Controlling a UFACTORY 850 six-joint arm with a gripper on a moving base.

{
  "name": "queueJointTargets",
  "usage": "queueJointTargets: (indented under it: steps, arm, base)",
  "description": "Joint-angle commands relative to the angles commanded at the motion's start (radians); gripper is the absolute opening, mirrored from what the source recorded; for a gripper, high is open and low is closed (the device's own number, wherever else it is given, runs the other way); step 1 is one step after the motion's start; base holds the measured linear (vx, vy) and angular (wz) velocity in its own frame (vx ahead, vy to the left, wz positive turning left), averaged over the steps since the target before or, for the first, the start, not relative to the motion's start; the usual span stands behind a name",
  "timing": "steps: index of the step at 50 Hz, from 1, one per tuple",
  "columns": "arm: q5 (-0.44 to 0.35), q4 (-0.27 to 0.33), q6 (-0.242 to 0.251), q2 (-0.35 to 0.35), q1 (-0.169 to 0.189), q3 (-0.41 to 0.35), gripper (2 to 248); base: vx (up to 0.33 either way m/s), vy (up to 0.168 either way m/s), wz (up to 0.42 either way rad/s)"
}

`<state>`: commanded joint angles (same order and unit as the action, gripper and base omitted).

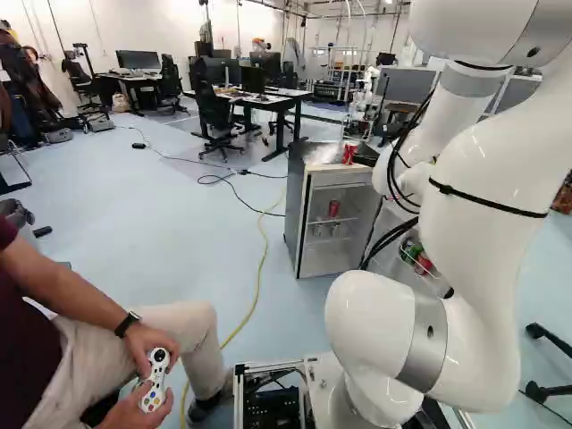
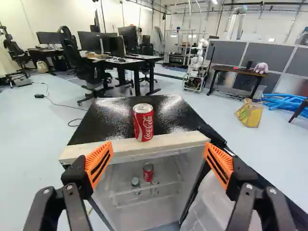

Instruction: Grab a drink from the fridge

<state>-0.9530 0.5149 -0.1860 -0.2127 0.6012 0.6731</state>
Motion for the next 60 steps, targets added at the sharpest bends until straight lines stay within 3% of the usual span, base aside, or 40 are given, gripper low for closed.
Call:
queueJointTargets:
  steps: [31,60]
  arm:
    - [0.107,-0.031,0.0,0.061,0.078,0.01,247]
    - [0.229,-0.077,0.0,0.07,0.158,0.071,247]
  base:
    - [0.0,0.0,0.0]
    - [0.0,0.0,0.0]
